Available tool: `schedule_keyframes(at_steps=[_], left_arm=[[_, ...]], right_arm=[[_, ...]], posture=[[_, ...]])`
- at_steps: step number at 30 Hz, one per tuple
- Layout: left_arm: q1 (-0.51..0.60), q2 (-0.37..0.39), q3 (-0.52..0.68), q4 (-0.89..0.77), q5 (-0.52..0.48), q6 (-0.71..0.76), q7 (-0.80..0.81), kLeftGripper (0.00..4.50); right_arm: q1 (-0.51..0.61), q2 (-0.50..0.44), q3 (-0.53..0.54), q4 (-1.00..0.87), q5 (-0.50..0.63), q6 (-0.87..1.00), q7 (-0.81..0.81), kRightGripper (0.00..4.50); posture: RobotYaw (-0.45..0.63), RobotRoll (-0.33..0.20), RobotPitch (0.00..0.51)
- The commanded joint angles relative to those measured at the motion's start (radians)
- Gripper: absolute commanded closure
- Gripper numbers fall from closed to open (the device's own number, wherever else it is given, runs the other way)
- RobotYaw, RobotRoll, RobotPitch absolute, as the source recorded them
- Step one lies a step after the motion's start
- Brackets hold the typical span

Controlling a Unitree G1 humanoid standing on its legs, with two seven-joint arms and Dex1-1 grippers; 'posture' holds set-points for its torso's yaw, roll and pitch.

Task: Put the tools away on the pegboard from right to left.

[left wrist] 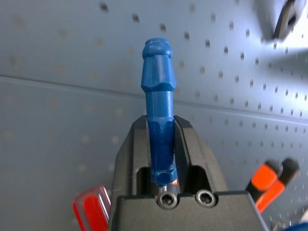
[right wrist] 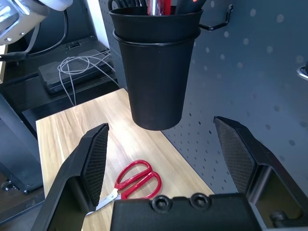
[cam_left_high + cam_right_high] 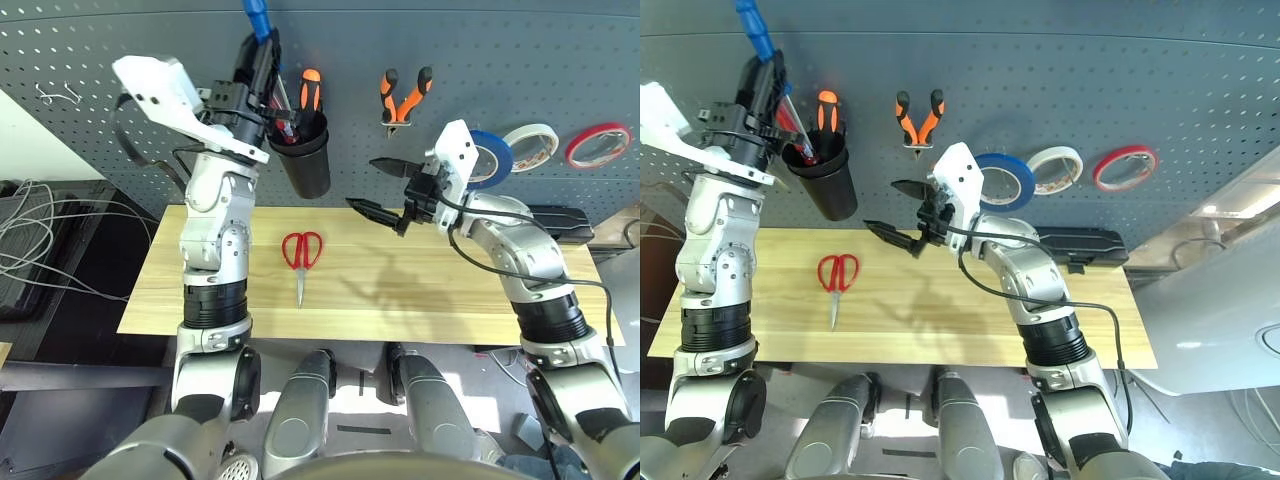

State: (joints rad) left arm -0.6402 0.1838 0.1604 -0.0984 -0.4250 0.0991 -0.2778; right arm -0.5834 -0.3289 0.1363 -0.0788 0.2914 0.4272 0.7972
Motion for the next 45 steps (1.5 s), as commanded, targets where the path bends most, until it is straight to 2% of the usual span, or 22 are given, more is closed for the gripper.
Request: schedule_keyframes(at_steps=[1, 7, 8, 10, 12, 16, 20, 22, 27, 31, 37, 45], left_arm=[[0.002, 0.045, -0.039, -0.096, -0.047, 0.091, -0.07, 2.26], [0.033, 0.163, -0.111, -0.285, -0.252, 0.421, -0.167, 0.14], [0.046, 0.19, -0.139, -0.316, -0.278, 0.485, -0.182, 0.03], [0.085, 0.229, -0.194, -0.355, -0.339, 0.658, -0.172, 0.03], [0.108, 0.254, -0.237, -0.366, -0.334, 0.726, -0.168, 0.03], [0.193, 0.303, -0.386, -0.28, -0.224, 0.811, -0.168, 0.03], [0.214, 0.328, -0.49, -0.159, -0.086, 0.835, -0.147, 0.03], [0.232, 0.308, -0.502, -0.086, -0.047, 0.844, -0.129, 0.03], [0.252, 0.236, -0.459, 0.1, 0.063, 0.815, -0.042, 0.03], [0.251, 0.167, -0.339, 0.245, 0.117, 0.764, 0.061, 0.03], [0.176, 0.096, -0.149, 0.542, 0.198, 0.566, 0.242, 0.03], [0.087, 0.051, -0.099, 0.726, 0.247, 0.496, 0.25, 0.03]], right_arm=[[0.034, -0.028, -0.012, -0.002, 0.005, 0.002, 0.006, 0.0], [0.098, -0.139, -0.004, 0.015, -0.001, 0.049, 0.055, 0.0], [0.117, -0.164, -0.004, 0.025, -0.007, 0.051, 0.062, 0.0], [0.158, -0.224, 0.002, 0.043, -0.016, 0.106, 0.076, 0.0], [0.177, -0.254, 0.007, 0.058, -0.026, 0.127, 0.077, 0.0], [0.209, -0.284, 0.032, 0.079, -0.038, 0.192, 0.088, 0.0], [0.203, -0.245, 0.017, 0.086, -0.025, 0.277, 0.045, 0.0], [0.187, -0.206, 0.008, 0.084, -0.007, 0.34, 0.017, 0.0], [0.164, -0.171, 0.047, 0.101, -0.048, 0.342, -0.018, 0.0], [0.152, -0.135, 0.05, 0.109, -0.041, 0.349, -0.031, 0.0], [0.15, -0.093, 0.072, 0.126, -0.055, 0.342, -0.047, 0.0], [0.138, -0.053, 0.091, 0.131, -0.062, 0.343, -0.049, 0.0]], posture=[[0.02, 0.0, 0.249], [0.03, 0.0, 0.255], [0.04, 0.0, 0.256], [0.04, 0.0, 0.26], [0.04, 0.0, 0.26], [0.02, 0.0, 0.266], [0.01, 0.0, 0.27], [0.0, 0.0, 0.274], [-0.01, 0.0, 0.279], [0.0, 0.0, 0.279], [0.02, 0.0, 0.277], [0.01, 0.0, 0.281]])
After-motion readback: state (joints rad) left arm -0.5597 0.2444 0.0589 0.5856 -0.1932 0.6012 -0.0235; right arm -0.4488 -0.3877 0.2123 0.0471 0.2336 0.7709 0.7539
